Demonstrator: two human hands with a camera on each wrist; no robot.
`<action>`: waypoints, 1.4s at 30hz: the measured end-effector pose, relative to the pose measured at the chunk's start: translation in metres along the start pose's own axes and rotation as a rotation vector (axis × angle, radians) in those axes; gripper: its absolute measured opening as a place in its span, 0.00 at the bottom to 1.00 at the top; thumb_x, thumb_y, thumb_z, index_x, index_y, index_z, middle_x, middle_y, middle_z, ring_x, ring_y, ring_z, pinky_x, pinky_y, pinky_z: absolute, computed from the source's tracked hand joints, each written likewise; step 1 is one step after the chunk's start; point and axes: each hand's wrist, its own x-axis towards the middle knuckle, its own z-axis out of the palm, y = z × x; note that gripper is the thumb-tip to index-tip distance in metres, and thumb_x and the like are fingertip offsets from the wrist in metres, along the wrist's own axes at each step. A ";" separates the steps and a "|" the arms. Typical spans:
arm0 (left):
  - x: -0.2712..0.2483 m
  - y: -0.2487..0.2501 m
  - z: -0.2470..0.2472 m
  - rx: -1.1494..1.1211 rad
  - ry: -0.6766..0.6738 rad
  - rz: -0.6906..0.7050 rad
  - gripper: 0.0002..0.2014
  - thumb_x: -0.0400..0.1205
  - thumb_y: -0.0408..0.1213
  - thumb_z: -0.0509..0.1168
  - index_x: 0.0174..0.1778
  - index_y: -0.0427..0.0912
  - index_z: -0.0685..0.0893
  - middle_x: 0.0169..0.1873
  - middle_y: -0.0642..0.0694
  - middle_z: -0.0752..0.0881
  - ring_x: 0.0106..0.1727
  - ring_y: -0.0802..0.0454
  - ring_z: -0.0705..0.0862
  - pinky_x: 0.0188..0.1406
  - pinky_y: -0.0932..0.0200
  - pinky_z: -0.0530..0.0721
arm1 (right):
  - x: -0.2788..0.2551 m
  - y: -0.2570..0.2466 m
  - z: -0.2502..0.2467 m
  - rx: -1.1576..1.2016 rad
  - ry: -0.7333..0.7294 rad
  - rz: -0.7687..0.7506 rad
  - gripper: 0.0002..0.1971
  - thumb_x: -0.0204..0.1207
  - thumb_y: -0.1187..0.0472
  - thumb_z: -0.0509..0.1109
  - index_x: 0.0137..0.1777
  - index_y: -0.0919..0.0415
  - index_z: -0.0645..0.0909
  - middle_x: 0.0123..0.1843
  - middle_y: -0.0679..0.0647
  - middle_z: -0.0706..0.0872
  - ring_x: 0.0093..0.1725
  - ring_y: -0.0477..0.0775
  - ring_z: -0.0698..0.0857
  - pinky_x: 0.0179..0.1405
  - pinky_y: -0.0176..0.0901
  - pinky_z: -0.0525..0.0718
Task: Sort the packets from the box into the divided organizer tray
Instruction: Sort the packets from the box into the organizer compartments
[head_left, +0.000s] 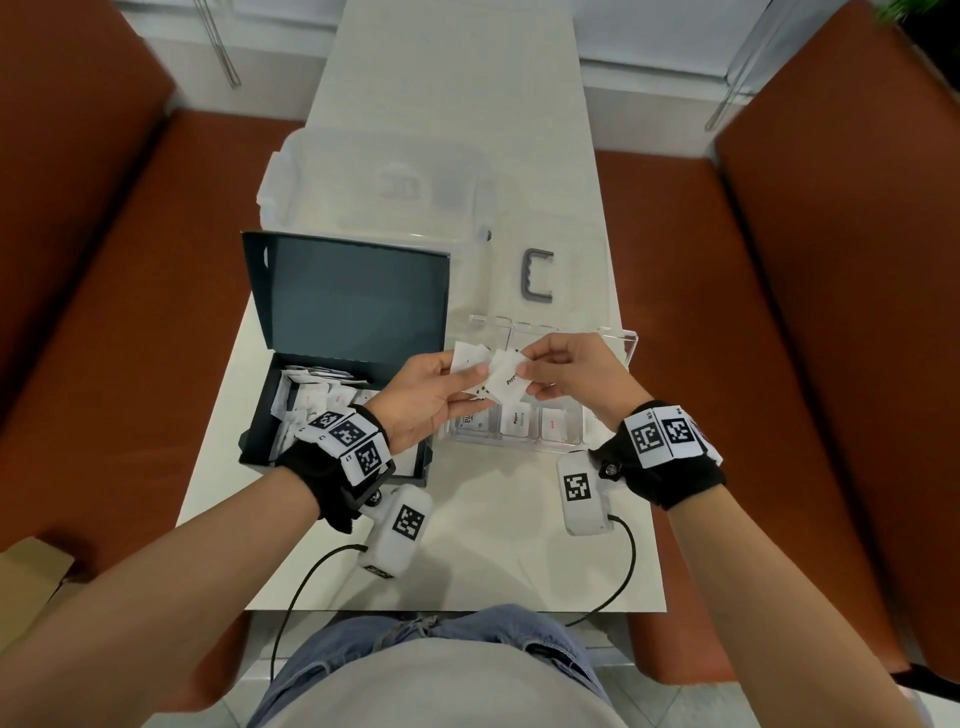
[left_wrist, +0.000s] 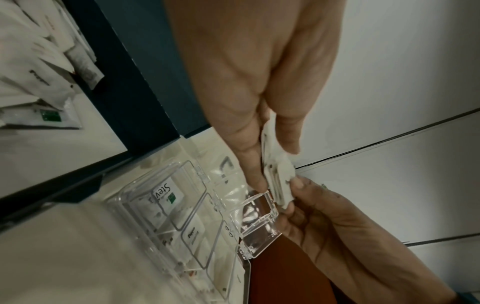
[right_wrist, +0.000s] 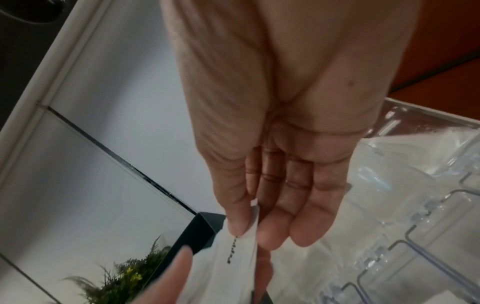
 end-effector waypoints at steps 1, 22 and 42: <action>0.000 0.000 0.002 -0.028 0.002 -0.025 0.13 0.85 0.31 0.62 0.64 0.30 0.81 0.55 0.36 0.89 0.52 0.45 0.90 0.47 0.57 0.90 | 0.000 0.000 0.003 -0.004 -0.010 0.002 0.07 0.74 0.69 0.75 0.50 0.65 0.85 0.36 0.58 0.88 0.31 0.48 0.85 0.38 0.38 0.87; -0.003 0.002 0.009 -0.104 -0.120 -0.172 0.23 0.87 0.46 0.58 0.67 0.28 0.78 0.60 0.26 0.84 0.63 0.37 0.85 0.53 0.50 0.89 | 0.003 -0.008 0.012 -0.175 -0.001 -0.095 0.06 0.74 0.66 0.75 0.49 0.66 0.86 0.42 0.54 0.87 0.36 0.48 0.85 0.38 0.37 0.86; 0.003 -0.007 0.008 -0.159 -0.028 -0.126 0.20 0.84 0.45 0.64 0.65 0.32 0.81 0.59 0.33 0.87 0.54 0.46 0.90 0.45 0.53 0.90 | -0.005 0.005 0.030 -0.376 -0.063 -0.225 0.21 0.63 0.55 0.83 0.50 0.55 0.76 0.43 0.38 0.81 0.39 0.35 0.81 0.41 0.22 0.79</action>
